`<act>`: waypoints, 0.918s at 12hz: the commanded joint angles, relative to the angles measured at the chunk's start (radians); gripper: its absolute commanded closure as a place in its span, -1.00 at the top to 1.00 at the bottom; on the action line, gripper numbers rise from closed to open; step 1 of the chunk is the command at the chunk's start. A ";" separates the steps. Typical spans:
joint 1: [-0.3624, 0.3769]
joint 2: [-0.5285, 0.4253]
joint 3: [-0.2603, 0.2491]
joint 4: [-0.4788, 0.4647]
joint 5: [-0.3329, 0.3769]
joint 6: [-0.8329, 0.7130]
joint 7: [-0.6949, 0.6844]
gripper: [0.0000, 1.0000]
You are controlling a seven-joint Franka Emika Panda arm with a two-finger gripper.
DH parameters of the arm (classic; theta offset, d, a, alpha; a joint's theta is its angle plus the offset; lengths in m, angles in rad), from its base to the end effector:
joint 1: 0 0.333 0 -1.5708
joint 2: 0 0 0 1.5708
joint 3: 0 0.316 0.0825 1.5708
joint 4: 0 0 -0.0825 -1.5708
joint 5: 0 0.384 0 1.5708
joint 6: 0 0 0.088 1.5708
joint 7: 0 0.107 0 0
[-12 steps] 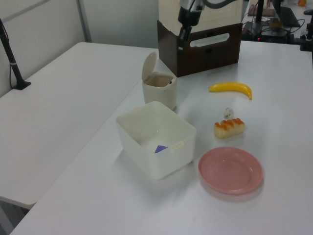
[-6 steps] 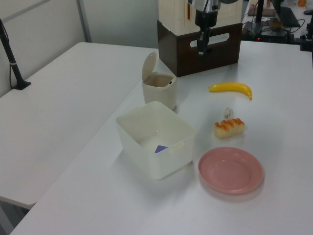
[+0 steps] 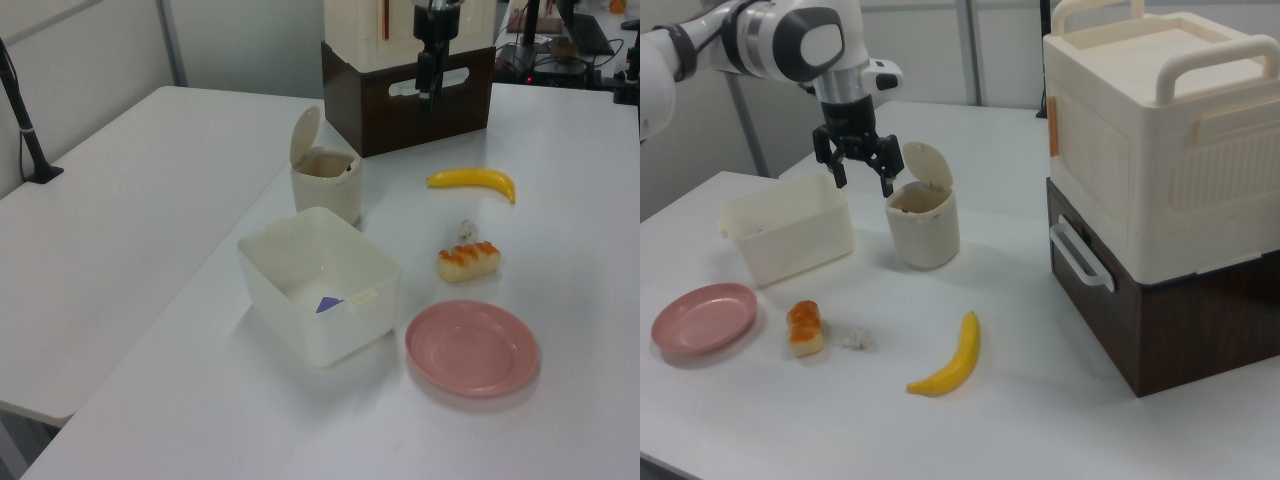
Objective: Open the trash can
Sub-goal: 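Lift the gripper up and away from the popped-open lid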
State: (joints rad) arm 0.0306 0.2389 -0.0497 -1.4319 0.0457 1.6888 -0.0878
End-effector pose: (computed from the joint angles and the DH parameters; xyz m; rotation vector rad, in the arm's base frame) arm 0.6351 -0.0042 0.5591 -3.1071 -0.1014 -0.0312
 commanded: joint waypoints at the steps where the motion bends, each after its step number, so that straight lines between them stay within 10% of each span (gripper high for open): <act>1: -0.004 -0.052 -0.002 -0.044 -0.009 -0.024 0.028 1.00; 11: -0.005 -0.084 -0.006 -0.036 -0.044 -0.029 0.094 1.00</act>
State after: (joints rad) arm 0.0234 0.2047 -0.0529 -1.4319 0.0160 1.6714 -0.0151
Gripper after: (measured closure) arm 0.000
